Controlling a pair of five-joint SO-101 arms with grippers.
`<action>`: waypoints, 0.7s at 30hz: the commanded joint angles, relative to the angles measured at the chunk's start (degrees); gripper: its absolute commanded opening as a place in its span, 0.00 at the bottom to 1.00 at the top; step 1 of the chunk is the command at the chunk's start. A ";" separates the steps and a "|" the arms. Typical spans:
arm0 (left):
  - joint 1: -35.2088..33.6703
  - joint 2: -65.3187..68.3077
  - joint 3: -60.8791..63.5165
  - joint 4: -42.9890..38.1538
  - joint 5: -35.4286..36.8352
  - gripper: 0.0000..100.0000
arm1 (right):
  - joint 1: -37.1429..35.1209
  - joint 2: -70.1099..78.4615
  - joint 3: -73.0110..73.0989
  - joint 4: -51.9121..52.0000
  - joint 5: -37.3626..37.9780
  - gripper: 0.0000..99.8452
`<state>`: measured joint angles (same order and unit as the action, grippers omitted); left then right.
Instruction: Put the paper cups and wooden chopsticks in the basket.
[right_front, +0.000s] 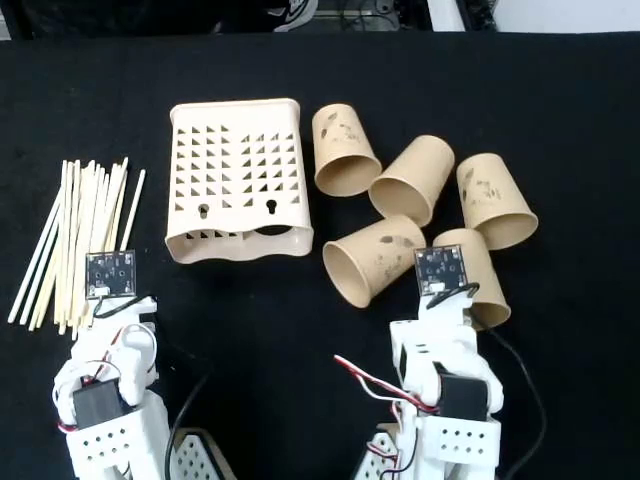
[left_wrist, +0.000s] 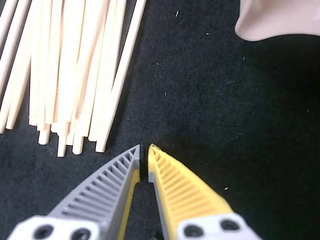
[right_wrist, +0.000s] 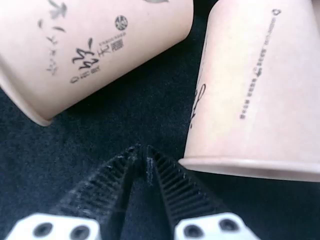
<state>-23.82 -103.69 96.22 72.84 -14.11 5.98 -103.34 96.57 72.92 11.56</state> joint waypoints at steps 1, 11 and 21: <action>0.04 -0.44 1.01 0.18 -0.26 0.03 | 0.53 -2.07 0.04 0.18 0.35 0.01; 4.88 -0.44 1.01 0.09 -0.09 0.03 | 0.53 -2.07 0.04 0.18 0.35 0.01; 11.21 -0.62 -0.22 -2.11 0.00 0.03 | 0.53 -2.07 0.04 0.18 0.35 0.01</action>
<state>-13.63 -103.69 96.22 72.84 -14.11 5.98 -103.34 96.57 72.92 11.56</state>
